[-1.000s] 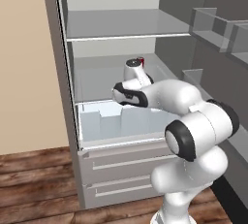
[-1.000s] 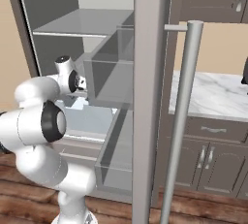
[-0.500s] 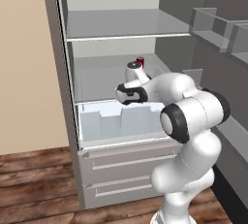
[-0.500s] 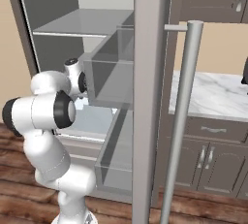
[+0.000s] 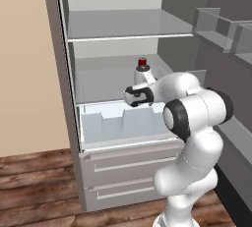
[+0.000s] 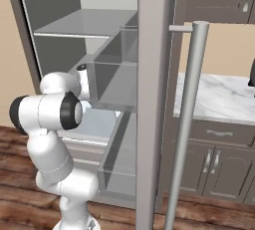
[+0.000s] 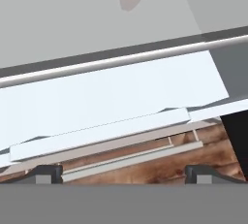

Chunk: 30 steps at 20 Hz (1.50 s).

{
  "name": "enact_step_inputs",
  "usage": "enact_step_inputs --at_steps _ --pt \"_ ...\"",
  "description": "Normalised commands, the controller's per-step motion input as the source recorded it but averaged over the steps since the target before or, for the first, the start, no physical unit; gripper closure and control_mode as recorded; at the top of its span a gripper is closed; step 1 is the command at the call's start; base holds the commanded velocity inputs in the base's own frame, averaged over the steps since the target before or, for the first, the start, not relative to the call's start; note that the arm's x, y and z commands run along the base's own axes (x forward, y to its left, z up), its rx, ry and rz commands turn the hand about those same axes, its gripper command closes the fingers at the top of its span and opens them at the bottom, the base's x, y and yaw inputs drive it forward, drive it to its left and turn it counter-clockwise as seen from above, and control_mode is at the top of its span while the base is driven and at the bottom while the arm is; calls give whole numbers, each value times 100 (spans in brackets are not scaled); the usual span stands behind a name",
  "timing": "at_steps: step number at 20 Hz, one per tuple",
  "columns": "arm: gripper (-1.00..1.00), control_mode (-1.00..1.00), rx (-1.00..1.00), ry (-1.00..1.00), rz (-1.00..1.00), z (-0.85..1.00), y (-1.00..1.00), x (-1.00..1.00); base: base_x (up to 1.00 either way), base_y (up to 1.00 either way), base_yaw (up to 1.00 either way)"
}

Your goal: Fully open the fridge drawer.

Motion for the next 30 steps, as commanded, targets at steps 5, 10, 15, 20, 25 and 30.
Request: enact_step_inputs --at_steps 5,10,15,20,25,30 --pt "-100 -100 0 0 0 -4 0 12 0 0 0" --pt "-100 -100 0 0 2 -13 0 3 0 0 0" --pt "-100 -100 0 -2 3 -10 0 1 0 0 0" --pt "-100 -100 2 -7 1 -2 0 12 0 0 0" --pt "-100 -100 3 -5 0 -6 0 19 0 0 0" --pt "-100 -100 0 0 0 -22 0 1 0 0 0"
